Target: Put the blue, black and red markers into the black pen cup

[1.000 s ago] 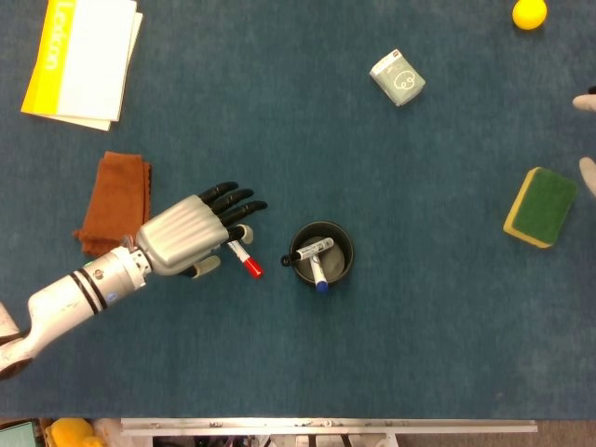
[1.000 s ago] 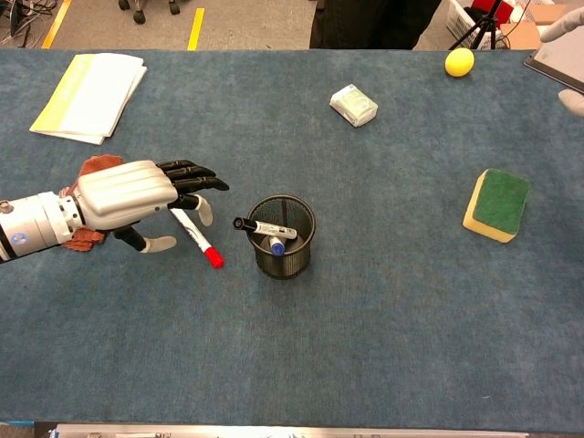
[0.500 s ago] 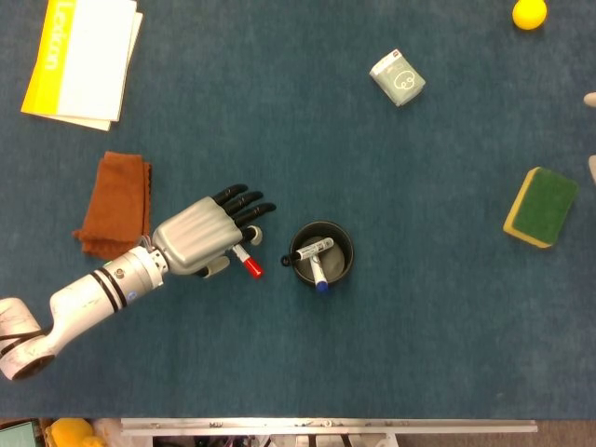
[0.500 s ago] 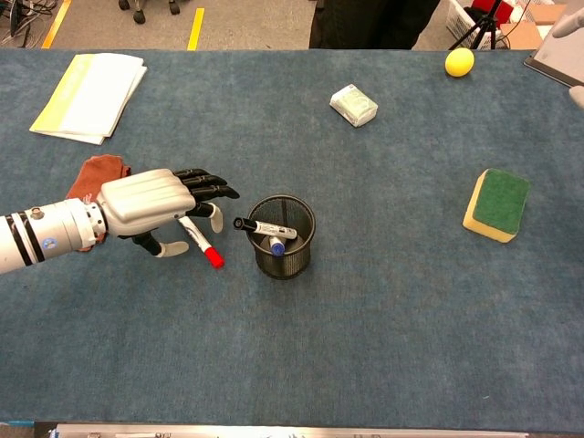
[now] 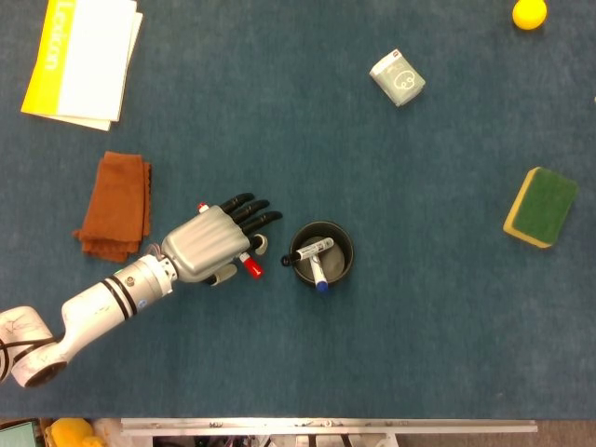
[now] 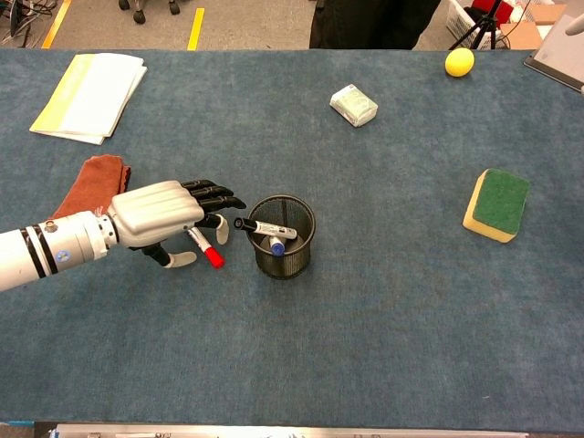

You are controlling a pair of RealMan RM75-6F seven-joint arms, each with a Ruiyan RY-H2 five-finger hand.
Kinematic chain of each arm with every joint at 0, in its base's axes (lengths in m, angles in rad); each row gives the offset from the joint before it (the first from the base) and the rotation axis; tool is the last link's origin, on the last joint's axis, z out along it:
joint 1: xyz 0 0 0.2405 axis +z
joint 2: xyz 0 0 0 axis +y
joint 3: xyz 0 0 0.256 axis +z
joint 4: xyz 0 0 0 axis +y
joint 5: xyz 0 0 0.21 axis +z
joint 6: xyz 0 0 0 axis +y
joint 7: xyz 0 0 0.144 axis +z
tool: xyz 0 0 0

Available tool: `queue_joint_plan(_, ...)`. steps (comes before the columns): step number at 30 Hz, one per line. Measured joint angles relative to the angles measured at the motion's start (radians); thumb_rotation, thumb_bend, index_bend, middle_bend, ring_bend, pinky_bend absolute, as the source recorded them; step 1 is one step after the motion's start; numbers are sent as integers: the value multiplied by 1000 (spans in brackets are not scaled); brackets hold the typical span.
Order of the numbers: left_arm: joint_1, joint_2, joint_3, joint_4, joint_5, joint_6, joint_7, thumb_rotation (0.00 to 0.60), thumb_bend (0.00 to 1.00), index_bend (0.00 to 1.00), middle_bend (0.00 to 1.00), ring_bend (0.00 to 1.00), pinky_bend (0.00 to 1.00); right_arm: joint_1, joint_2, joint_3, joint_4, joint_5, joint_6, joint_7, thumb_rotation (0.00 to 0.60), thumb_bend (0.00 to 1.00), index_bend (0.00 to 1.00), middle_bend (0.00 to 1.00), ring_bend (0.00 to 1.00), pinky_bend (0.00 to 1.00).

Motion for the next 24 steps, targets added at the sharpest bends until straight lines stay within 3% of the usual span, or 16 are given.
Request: queue_joint_plan(24,1,-30,15,13,-32,1,5,600,332,490,86,0,83,-20,9,16,9,3,-4,23,600,344,269,222,0,0)
